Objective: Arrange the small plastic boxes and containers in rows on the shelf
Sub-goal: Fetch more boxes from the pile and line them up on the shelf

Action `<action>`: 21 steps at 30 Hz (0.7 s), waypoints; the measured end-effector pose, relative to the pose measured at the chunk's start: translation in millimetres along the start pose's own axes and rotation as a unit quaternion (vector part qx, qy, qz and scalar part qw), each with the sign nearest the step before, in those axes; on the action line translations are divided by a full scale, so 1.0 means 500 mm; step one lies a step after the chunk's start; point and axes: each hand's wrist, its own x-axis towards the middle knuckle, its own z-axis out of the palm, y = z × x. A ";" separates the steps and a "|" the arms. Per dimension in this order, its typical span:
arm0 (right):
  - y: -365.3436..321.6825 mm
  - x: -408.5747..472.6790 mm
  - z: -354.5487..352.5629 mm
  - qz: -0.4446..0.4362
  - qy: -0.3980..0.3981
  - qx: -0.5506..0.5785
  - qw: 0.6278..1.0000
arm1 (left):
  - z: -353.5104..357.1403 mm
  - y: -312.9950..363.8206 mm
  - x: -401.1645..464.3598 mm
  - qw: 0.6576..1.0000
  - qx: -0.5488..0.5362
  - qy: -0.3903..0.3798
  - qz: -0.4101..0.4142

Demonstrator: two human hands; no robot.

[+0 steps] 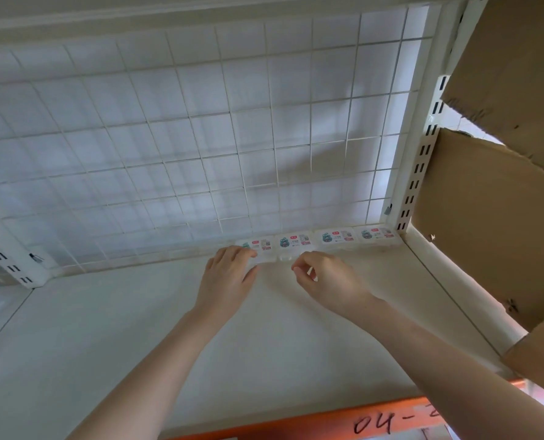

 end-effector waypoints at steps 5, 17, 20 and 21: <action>-0.055 0.007 0.030 -0.047 -0.020 -0.005 0.999 | -0.066 -0.035 -0.100 1.000 0.018 -0.016 -0.013; -0.312 0.003 0.169 -0.197 -0.097 0.005 0.975 | -0.272 -0.176 -0.315 0.979 0.077 -0.034 -0.184; -0.402 -0.008 0.223 -0.229 -0.116 0.008 0.967 | -0.326 -0.226 -0.369 0.970 0.084 -0.030 -0.227; -0.433 -0.013 0.243 -0.239 -0.122 0.010 0.963 | -0.344 -0.243 -0.388 0.966 0.083 -0.032 -0.244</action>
